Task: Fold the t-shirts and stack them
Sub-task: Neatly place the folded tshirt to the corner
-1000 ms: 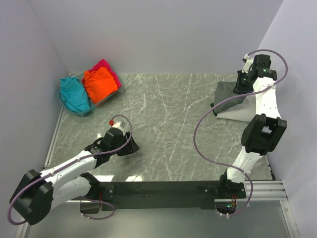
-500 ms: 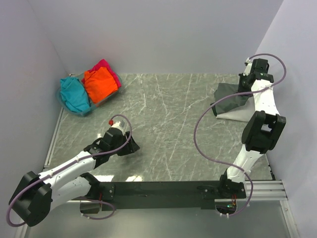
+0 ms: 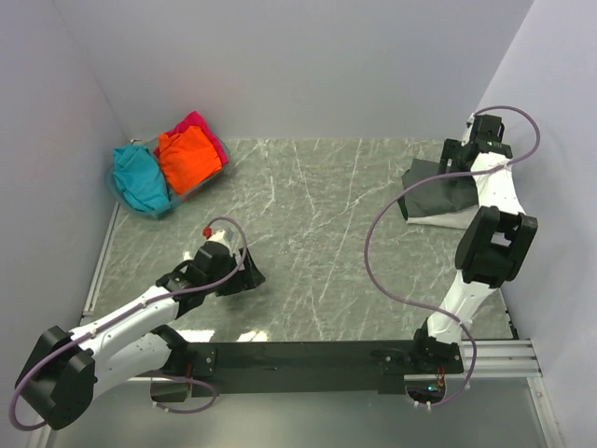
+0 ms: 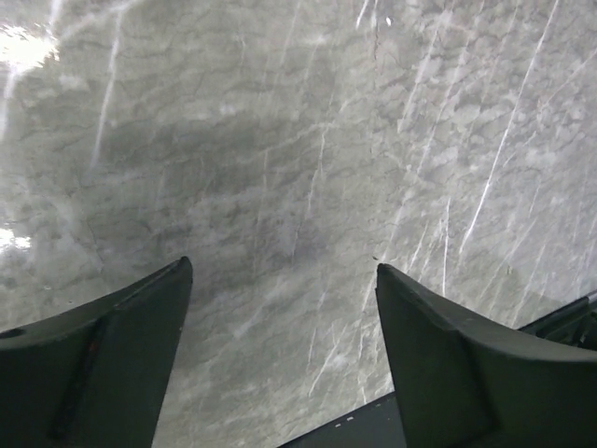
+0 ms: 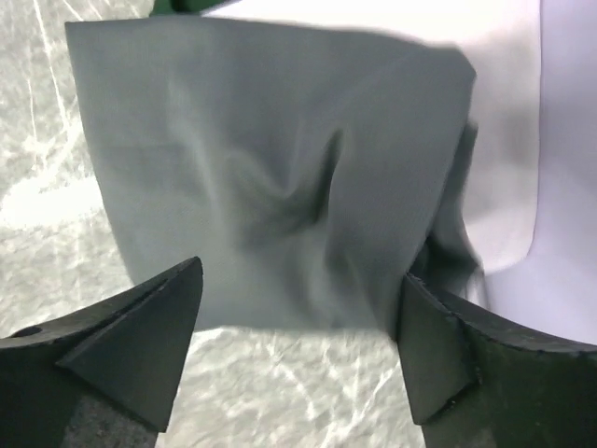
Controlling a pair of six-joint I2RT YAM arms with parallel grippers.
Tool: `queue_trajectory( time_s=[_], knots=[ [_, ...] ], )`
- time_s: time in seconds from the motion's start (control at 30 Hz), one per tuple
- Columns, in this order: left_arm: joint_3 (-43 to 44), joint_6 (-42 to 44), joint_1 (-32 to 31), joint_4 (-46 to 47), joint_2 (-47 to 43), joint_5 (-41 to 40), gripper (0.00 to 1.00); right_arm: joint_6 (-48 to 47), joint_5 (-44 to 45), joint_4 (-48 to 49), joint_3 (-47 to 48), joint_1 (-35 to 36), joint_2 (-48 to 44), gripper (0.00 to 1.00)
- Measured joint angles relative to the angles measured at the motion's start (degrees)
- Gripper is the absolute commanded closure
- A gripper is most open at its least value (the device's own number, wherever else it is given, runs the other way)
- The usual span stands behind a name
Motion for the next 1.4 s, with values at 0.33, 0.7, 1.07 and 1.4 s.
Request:
queue_trajectory(
  time_s=[0.33,0.7,1.07,1.4],
  knots=[
    [1.7,0.1,0.0,-3.1,-4.2,-3.1,0.08,3.7,1.4,1.7,-9.9,0.5,-14.0,0.09],
    [7.9,2.5,0.1,-7.7,-6.3,-7.9,0.04,9.9,-8.8,3.9,-24.9,6.6,-32.6,0.07],
    [10.8,5.2,0.1,-10.3,-7.2,-11.2,0.03,13.6,-17.6,5.7,-36.7,26.2,-40.8,0.07],
    [12.0,6.2,0.1,-10.2,-6.5,-12.1,0.02,18.4,-20.5,12.7,-54.1,30.8,-52.7,0.07]
  ],
)
